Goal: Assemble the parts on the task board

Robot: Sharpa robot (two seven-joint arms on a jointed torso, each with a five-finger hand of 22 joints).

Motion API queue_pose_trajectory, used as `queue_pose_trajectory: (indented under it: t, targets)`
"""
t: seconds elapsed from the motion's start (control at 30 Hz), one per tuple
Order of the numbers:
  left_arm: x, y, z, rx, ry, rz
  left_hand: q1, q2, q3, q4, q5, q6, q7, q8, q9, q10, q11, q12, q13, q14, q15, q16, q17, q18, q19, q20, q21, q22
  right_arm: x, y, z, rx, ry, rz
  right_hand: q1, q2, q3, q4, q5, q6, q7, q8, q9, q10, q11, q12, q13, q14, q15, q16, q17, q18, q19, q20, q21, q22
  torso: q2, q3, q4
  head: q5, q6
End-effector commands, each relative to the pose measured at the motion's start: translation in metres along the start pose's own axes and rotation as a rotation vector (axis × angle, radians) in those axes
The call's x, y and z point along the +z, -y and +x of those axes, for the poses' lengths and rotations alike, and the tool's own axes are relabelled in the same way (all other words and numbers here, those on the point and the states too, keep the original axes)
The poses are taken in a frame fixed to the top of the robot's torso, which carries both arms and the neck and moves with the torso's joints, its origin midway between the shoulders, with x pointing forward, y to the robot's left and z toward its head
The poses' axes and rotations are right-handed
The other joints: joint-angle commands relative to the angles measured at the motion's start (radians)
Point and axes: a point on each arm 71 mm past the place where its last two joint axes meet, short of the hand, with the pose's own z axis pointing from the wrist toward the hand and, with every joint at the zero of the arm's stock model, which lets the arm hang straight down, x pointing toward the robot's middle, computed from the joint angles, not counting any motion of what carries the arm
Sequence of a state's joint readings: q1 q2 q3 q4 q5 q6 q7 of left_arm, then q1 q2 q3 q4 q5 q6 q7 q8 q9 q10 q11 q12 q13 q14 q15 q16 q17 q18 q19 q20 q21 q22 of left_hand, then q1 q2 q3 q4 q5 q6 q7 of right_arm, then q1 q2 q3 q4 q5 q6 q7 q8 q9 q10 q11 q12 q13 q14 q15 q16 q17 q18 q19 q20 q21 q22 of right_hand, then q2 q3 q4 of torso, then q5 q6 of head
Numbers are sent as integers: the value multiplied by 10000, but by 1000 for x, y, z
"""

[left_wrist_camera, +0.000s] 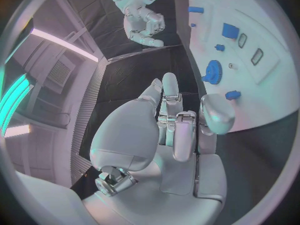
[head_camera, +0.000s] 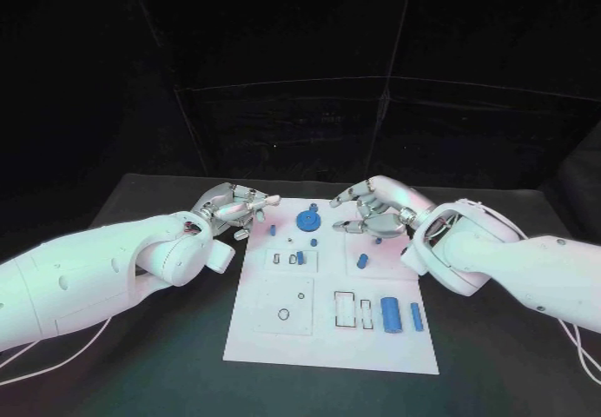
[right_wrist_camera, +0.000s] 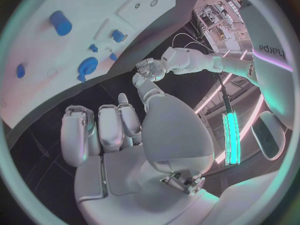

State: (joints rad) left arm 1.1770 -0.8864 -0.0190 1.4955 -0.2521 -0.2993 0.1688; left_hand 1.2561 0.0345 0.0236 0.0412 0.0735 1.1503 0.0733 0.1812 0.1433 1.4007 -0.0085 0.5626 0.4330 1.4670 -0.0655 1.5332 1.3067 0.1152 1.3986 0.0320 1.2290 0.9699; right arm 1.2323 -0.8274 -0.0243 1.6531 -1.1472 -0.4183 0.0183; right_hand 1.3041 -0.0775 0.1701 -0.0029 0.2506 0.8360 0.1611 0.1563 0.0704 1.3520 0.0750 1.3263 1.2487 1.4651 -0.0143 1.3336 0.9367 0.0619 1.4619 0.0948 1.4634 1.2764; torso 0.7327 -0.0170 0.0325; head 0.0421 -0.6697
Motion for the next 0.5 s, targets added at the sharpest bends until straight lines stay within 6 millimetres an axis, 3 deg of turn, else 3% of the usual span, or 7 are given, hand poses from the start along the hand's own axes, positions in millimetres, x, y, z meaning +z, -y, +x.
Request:
queue_pose_trajectory:
  t: [0.03,0.07,0.17,0.3,0.37,0.5]
  targets:
    - [2,-7,4,2507,-1053,-2074,-456,52,-202,290,11,-477,-65,791,651,-932,-57,2953,2753,1038,-79,376,2641,-344,140,182,820,1062,-1,6,-18,1295,531,-112,36,87,-77,-7,142,-32,47,88,-4,-80,-10,-42,7,20,40,-35,8,-54,-56,-15,-58,-2,-134,75,-41,37,-75]
    - [3,-5,4,2949,-1198,-2345,-739,57,-346,491,-43,-562,52,949,780,-967,95,3350,3140,1038,-55,376,2641,-309,193,73,959,1308,-2,9,-23,1338,644,-34,40,97,-84,-6,179,-27,46,98,-3,-79,-12,-41,7,23,39,-36,10,-53,-56,-16,-60,-4,-141,79,-43,43,-77]
    - [6,-1,7,4230,-1614,-3063,-1098,89,-597,800,-52,-736,1,1308,1069,-989,65,4087,3853,1038,-28,376,2641,-390,390,75,1284,1867,-3,16,-33,1390,875,147,42,103,-88,-6,200,-25,45,105,-3,-80,-13,-42,4,24,38,-38,10,-52,-59,-17,-64,-12,-191,106,-39,71,-113]
    - [11,6,13,5879,-2011,-3790,-1582,187,-1047,1346,-62,-963,-57,1773,1439,-972,12,4764,4516,1038,-73,376,2641,-416,496,35,1394,2042,-3,22,-39,1393,1023,315,42,116,-96,-2,233,-20,44,115,-2,-88,-13,-51,-7,24,37,-45,-3,-47,-68,-18,-75,-38,-248,155,-34,62,-143]
    - [16,8,18,6534,-2080,-4007,-1563,237,-1326,1587,-48,-1175,-120,2204,1784,-1017,-15,5095,4821,1038,-103,376,2641,-439,576,-12,1480,2206,-2,25,-41,1383,1061,402,40,127,-101,2,256,-15,43,124,-1,-95,-14,-59,-17,22,36,-52,-18,-45,-72,-18,-81,-51,-282,174,-24,63,-164]
    - [20,9,23,7013,-2129,-4179,-1549,275,-1416,1677,-61,-1207,-120,2394,1938,-1000,-45,5227,4963,1038,-114,376,2641,-469,619,-14,1552,2349,-1,26,-42,1264,1104,483,40,153,-112,10,314,-4,41,145,0,-100,-18,-65,-26,23,33,-61,-28,-42,-75,-20,-89,-66,-303,185,-30,77,-170]
